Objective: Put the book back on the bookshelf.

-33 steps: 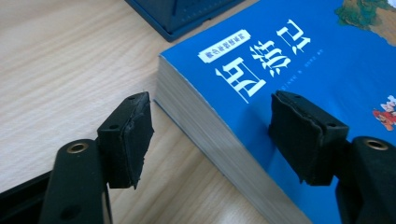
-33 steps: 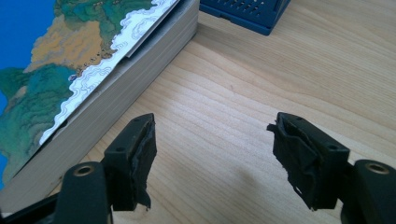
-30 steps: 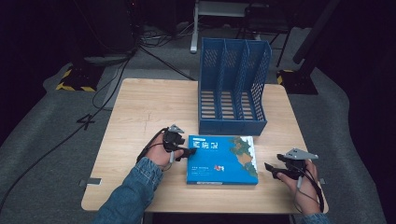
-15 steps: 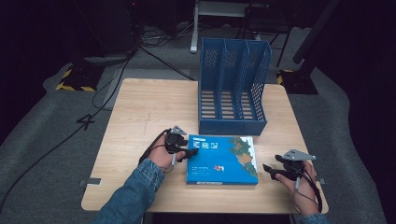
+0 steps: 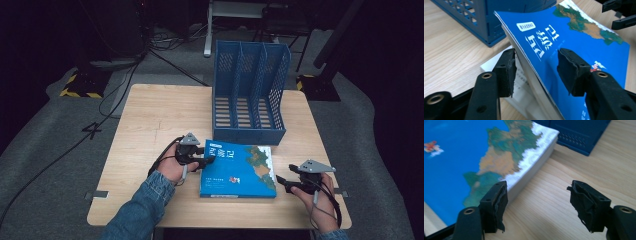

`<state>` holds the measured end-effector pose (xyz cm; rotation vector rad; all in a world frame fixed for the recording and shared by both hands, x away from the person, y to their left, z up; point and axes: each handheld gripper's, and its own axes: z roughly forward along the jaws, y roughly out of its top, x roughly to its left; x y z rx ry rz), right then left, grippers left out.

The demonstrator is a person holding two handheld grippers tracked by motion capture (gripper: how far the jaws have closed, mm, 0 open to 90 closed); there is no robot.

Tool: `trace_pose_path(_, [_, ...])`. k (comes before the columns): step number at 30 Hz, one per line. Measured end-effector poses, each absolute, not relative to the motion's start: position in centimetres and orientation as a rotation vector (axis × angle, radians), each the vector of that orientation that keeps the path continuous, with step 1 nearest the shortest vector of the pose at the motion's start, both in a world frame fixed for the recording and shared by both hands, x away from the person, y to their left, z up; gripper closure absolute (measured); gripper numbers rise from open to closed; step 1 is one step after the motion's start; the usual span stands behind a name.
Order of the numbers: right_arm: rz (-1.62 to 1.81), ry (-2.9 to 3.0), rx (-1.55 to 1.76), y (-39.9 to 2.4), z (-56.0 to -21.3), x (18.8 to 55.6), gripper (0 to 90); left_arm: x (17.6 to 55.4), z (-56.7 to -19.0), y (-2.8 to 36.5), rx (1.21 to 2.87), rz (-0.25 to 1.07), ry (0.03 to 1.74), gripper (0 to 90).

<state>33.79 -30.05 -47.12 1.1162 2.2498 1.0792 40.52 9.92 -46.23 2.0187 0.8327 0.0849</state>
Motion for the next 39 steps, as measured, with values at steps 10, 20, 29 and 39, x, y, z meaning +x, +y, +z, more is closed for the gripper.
trace_pose_path(10, [1.182,2.312,0.906,-24.8,-44.6,32.3,27.5,40.3,-47.0,9.3,1.977,0.074,0.862,54.9])
trace_pose_path(20, [1.216,2.426,0.806,-20.5,-44.8,32.6,26.0,40.2,-46.8,9.6,1.952,0.030,0.891,70.0])
trace_pose_path(29, [1.265,2.496,0.700,-16.5,-45.5,32.6,22.3,40.0,-46.6,9.6,1.955,0.035,0.873,74.3])
trace_pose_path(39, [1.218,2.540,0.601,-13.5,-46.6,32.2,16.9,39.3,-44.6,9.7,1.909,-0.050,0.882,80.2])
